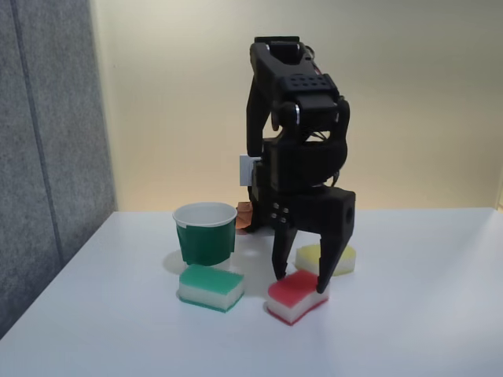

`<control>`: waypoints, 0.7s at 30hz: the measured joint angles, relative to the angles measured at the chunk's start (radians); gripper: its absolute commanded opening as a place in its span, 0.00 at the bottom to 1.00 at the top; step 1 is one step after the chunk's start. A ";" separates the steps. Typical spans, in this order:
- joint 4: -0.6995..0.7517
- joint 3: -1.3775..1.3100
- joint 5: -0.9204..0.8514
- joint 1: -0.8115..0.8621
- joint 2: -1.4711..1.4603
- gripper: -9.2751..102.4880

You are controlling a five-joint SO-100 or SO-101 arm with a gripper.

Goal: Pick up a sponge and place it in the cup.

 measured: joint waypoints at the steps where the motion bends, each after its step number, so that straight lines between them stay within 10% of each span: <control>1: -0.017 0.000 -0.005 0.006 -0.012 0.28; 9: -0.014 0.002 0.000 0.006 -0.037 0.08; 21: 0.086 0.084 0.196 -0.003 0.190 0.08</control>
